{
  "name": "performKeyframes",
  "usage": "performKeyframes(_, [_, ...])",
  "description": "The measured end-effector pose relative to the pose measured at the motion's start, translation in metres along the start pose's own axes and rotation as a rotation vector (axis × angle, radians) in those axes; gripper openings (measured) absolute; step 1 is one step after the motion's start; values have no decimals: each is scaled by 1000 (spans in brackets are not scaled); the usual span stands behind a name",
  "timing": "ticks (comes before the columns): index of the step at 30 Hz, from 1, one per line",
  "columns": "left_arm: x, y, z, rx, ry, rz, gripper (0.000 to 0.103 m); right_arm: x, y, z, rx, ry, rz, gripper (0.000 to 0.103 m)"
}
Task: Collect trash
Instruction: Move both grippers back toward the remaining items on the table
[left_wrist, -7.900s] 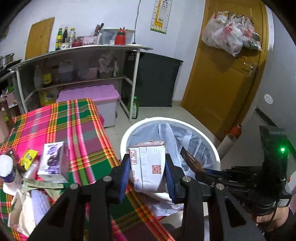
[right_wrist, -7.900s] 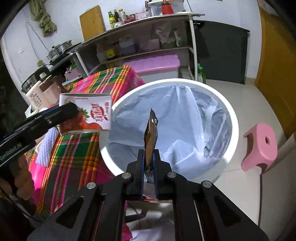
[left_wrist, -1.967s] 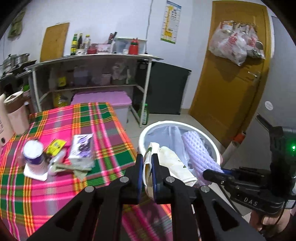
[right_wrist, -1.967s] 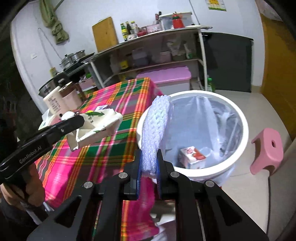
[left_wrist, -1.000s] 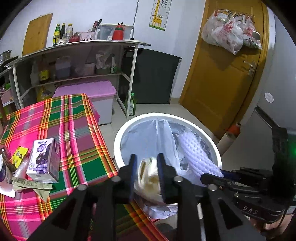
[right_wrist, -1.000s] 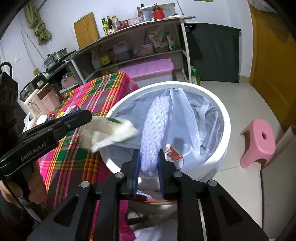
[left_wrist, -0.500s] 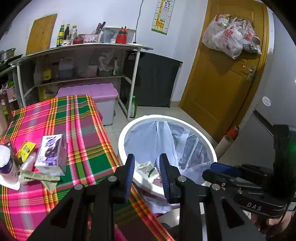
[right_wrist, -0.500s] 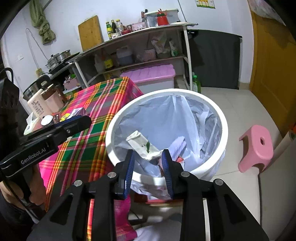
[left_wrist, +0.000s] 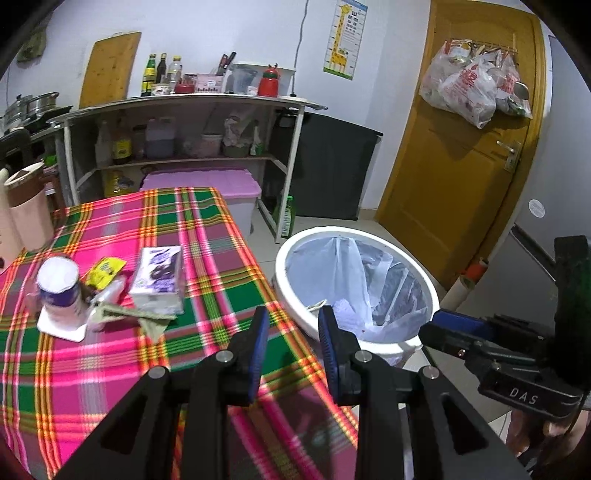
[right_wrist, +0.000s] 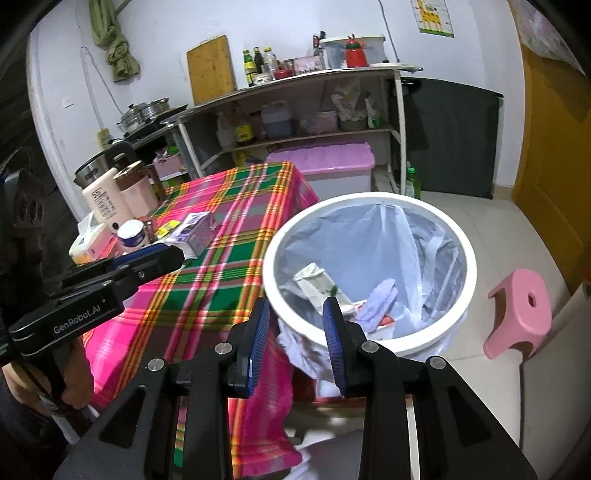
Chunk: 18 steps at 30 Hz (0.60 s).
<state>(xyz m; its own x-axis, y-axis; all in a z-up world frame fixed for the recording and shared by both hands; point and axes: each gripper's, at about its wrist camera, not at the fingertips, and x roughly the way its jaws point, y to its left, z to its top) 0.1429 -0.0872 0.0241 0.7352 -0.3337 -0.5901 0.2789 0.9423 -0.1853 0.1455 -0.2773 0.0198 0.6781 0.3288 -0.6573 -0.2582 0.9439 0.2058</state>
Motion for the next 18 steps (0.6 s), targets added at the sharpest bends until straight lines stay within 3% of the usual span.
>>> performKeyframes(18, [-35,45,-43,-86,12,116,29,13,41,-16,-49,20,117,31])
